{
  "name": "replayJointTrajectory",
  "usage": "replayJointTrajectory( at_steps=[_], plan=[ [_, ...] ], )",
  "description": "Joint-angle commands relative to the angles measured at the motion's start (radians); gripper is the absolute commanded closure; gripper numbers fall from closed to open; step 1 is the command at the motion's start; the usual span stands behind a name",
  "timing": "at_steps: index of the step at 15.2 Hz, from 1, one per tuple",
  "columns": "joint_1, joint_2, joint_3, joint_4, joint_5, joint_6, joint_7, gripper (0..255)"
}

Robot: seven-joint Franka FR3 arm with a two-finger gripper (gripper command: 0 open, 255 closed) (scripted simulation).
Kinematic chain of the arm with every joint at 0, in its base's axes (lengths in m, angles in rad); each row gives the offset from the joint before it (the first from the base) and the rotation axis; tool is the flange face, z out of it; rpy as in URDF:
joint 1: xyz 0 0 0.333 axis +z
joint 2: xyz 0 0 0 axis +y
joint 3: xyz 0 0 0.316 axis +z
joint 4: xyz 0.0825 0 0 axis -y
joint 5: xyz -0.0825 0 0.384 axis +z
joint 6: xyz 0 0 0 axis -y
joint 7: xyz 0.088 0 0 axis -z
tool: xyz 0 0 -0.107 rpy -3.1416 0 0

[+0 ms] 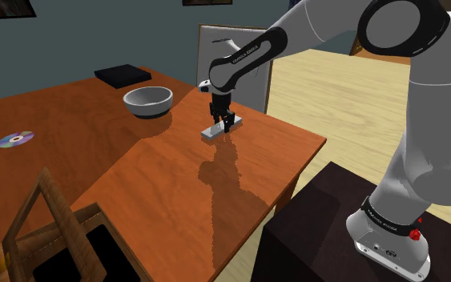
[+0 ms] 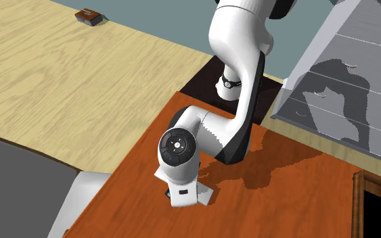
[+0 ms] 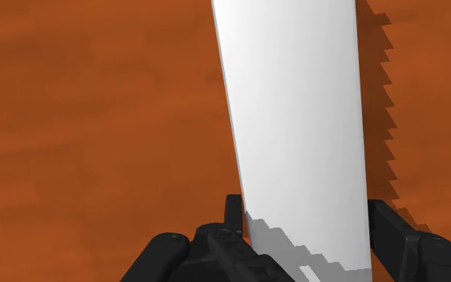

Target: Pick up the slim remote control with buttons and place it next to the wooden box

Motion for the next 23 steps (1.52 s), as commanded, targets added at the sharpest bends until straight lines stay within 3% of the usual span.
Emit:
replayJointTrajectory(
  at_steps=[1,9,23],
  plan=[
    [0.0,0.001,0.0,0.0,0.0,0.001,0.0,255],
    [0.0,0.001,0.0,0.0,0.0,0.001,0.0,255],
    [0.003,-0.079,-0.005,0.082,-0.013,-0.161,0.009,255]
  ],
)
